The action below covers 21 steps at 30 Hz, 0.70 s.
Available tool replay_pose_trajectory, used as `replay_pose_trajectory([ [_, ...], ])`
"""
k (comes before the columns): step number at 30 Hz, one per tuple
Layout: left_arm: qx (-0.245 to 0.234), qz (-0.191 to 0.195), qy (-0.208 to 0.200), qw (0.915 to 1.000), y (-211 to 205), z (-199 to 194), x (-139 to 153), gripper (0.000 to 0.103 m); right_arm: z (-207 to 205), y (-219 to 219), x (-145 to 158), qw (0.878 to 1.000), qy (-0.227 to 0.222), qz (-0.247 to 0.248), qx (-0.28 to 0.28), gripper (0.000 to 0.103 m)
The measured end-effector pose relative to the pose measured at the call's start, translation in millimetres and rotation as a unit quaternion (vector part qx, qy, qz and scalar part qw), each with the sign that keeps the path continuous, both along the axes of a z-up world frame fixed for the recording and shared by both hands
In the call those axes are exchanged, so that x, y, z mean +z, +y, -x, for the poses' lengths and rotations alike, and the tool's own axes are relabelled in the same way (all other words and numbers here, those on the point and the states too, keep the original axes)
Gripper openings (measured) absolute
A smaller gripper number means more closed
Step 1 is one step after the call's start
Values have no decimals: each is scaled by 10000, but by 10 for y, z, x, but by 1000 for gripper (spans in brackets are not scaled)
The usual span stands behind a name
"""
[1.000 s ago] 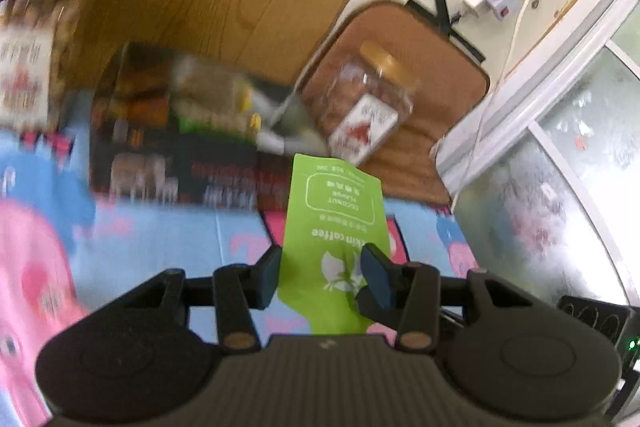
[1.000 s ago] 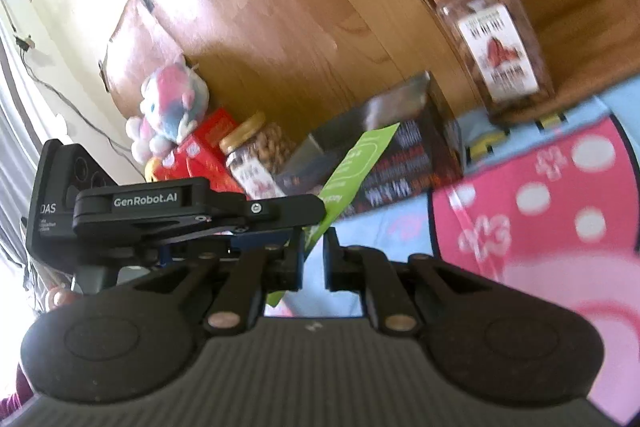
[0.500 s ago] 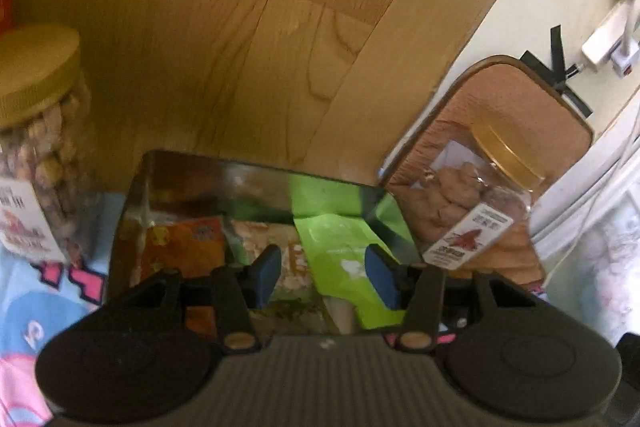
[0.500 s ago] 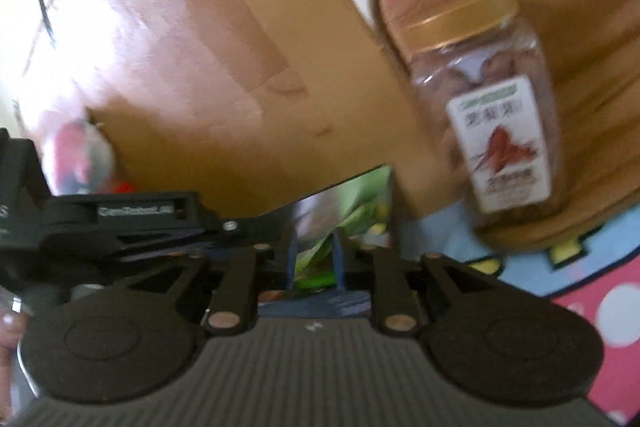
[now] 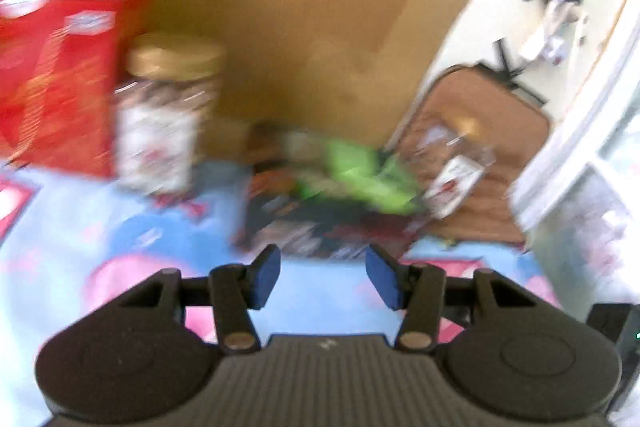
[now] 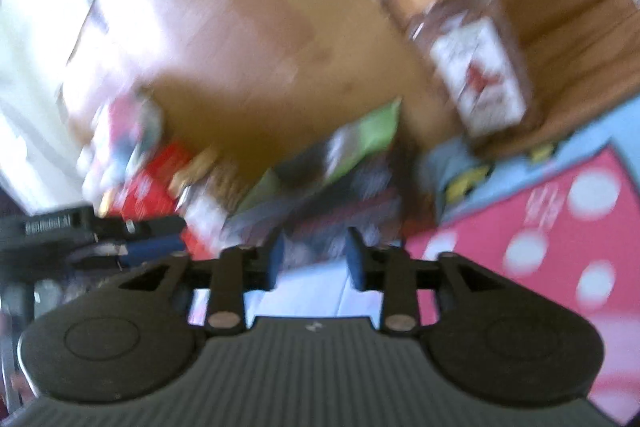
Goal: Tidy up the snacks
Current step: 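Grasp the pink stick packet with the right gripper and lift it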
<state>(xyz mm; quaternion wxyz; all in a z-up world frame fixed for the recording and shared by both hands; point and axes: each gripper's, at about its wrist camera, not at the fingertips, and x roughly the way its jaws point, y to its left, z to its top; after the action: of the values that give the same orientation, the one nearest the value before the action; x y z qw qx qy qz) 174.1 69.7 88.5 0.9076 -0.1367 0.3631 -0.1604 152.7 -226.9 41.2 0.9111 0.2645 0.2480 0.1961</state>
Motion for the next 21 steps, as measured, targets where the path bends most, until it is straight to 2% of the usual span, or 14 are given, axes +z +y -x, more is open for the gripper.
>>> replay_pose_trajectory([
  [2,158,-58,264,9995,149,163,-154,48,117,197,-80,9989,49,263,383,44],
  [3,203,-45,355,9992,192,208,-200,48,167,285,-108,9977,83,380,552,50],
  [4,254,-21,435,9987,243,262,-254,48,222,372,-137,9961,98,479,736,60],
  [6,336,97,566,9978,315,309,-330,48,332,549,-183,9924,16,711,1004,71],
  [7,326,187,633,9973,328,310,-359,48,380,629,-209,9904,-56,871,1069,72],
  [9,258,276,693,9969,298,255,-407,48,413,836,-250,9834,-150,1372,1179,71],
  [11,384,229,692,9966,281,209,-458,54,405,988,-298,9753,-129,1852,1197,69],
  [12,455,230,680,9964,294,178,-483,55,397,1014,-312,9731,-104,1964,1199,63],
  [17,960,262,629,9930,456,-38,-603,55,366,976,-339,9745,-51,1986,1044,55],
  [20,791,213,791,9935,400,-160,-722,49,408,996,-361,9721,-82,2109,1027,53],
  [21,641,210,885,9938,358,-181,-773,46,422,1013,-364,9700,-109,2207,1010,46],
])
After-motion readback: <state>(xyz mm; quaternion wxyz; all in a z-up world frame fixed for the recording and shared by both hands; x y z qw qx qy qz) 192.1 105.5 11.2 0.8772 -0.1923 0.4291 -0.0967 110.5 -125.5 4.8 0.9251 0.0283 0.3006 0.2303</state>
